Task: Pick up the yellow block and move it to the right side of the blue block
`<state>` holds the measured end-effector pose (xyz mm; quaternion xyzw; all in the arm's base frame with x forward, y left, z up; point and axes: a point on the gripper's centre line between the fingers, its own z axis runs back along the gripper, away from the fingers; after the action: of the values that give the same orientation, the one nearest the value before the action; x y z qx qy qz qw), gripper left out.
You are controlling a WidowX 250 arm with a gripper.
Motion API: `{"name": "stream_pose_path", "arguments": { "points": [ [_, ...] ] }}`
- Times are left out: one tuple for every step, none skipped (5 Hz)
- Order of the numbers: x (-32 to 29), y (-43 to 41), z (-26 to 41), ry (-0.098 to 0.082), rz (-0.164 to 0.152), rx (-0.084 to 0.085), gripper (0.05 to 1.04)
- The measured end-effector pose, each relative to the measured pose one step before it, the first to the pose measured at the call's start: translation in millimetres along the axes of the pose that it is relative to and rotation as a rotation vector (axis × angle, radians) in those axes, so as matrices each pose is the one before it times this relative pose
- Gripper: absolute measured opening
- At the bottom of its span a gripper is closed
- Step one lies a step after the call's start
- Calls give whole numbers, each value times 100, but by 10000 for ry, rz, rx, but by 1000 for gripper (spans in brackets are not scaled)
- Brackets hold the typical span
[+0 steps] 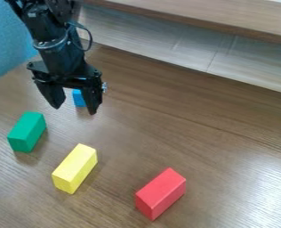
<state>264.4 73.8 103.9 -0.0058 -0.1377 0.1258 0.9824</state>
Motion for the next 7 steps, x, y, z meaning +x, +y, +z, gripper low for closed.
{"name": "stream_pose_path", "arguments": {
  "points": [
    [-1012,79,-643,262,-62,19,1001],
    [-2385,-640,-1519,593,-412,41,1001],
    [-1893,-537,-1186,433,-319,53,1001],
    [-579,-627,-414,122,-227,-91,1001],
    [169,-292,-3,-101,64,-106,1001],
    [-135,-39,-397,165,210,-39,1001],
    [-148,95,-684,296,178,55,1001]
  ]
}}
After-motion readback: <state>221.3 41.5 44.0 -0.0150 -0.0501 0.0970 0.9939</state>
